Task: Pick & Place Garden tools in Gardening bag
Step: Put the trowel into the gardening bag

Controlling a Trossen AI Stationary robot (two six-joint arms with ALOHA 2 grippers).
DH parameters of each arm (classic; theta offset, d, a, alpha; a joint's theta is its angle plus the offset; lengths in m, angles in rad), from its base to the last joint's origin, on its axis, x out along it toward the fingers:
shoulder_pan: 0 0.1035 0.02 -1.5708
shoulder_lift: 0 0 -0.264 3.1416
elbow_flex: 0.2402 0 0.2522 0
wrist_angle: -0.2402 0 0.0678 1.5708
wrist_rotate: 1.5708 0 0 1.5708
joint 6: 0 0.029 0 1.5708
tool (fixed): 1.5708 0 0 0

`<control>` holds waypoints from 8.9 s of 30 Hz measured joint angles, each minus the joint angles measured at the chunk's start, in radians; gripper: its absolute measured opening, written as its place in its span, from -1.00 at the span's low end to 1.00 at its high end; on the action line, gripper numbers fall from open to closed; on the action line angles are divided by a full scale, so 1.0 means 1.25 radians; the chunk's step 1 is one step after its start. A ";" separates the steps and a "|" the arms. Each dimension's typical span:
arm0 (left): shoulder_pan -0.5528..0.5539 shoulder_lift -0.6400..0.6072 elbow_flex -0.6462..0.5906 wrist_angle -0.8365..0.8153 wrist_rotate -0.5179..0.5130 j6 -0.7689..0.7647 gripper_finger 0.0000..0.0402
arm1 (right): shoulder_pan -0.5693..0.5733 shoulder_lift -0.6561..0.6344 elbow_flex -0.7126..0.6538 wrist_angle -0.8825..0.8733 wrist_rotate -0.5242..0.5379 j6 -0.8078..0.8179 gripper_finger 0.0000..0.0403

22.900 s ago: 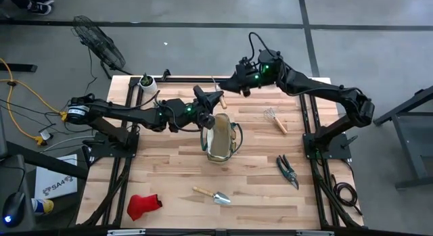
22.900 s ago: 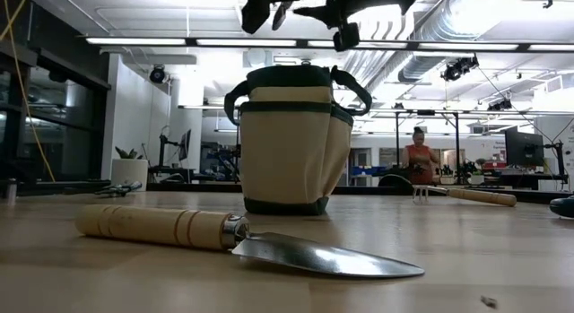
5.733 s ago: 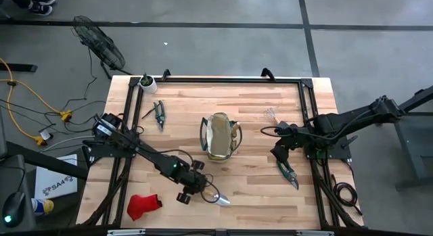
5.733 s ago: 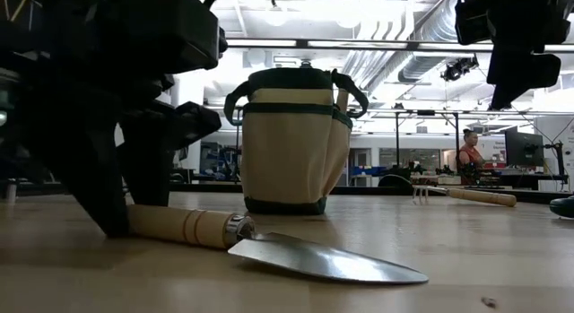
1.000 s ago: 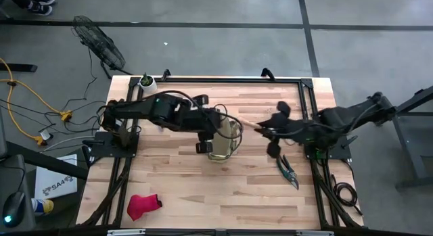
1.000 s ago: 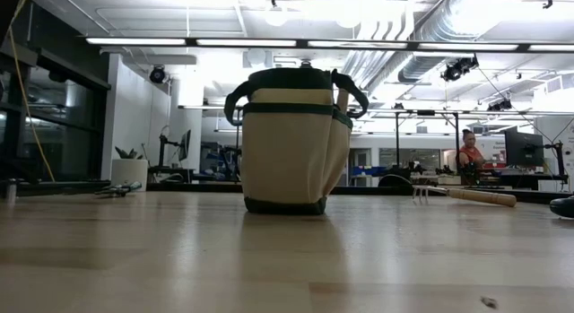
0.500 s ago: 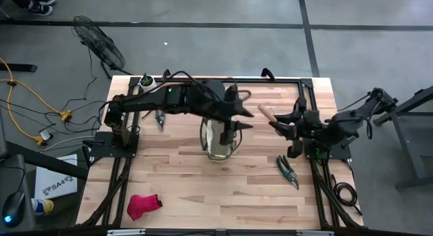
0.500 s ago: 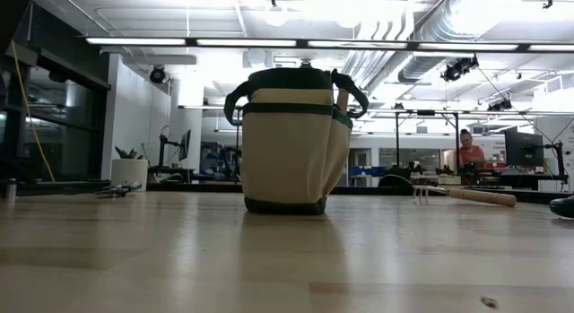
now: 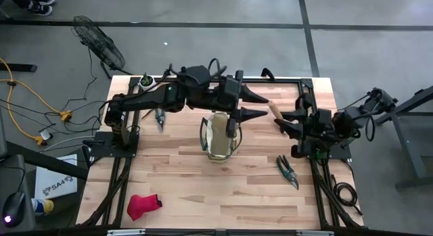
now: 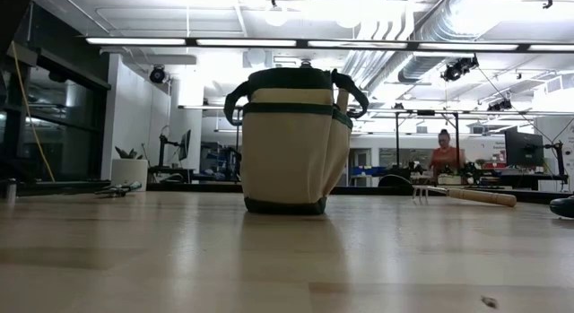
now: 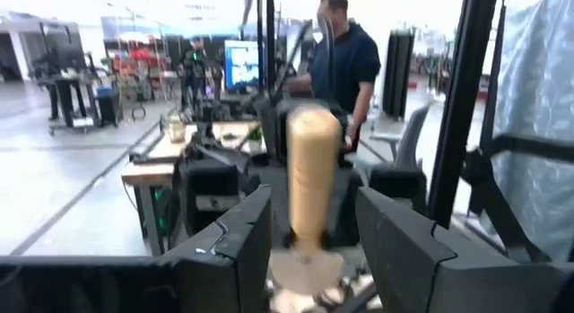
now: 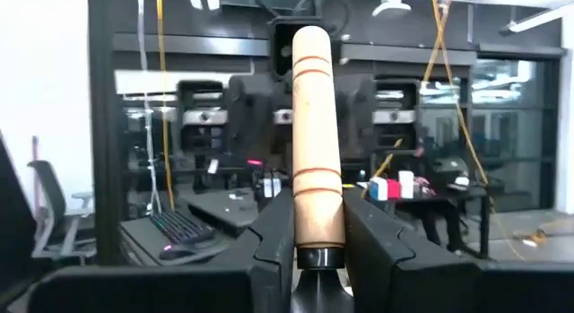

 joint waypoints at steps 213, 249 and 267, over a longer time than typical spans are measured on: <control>-0.001 -0.038 0.000 -0.603 -0.198 -0.045 -0.31 | -0.270 0.045 0.001 -0.217 -0.232 0.238 -0.71; -0.001 -0.466 -0.909 0.016 -0.230 -0.320 -0.30 | -0.399 0.163 -0.244 0.111 -0.408 0.310 -0.71; -0.001 -0.616 -1.115 0.152 -0.294 -0.434 -0.30 | -0.442 0.319 -0.245 0.198 -0.512 0.338 -0.71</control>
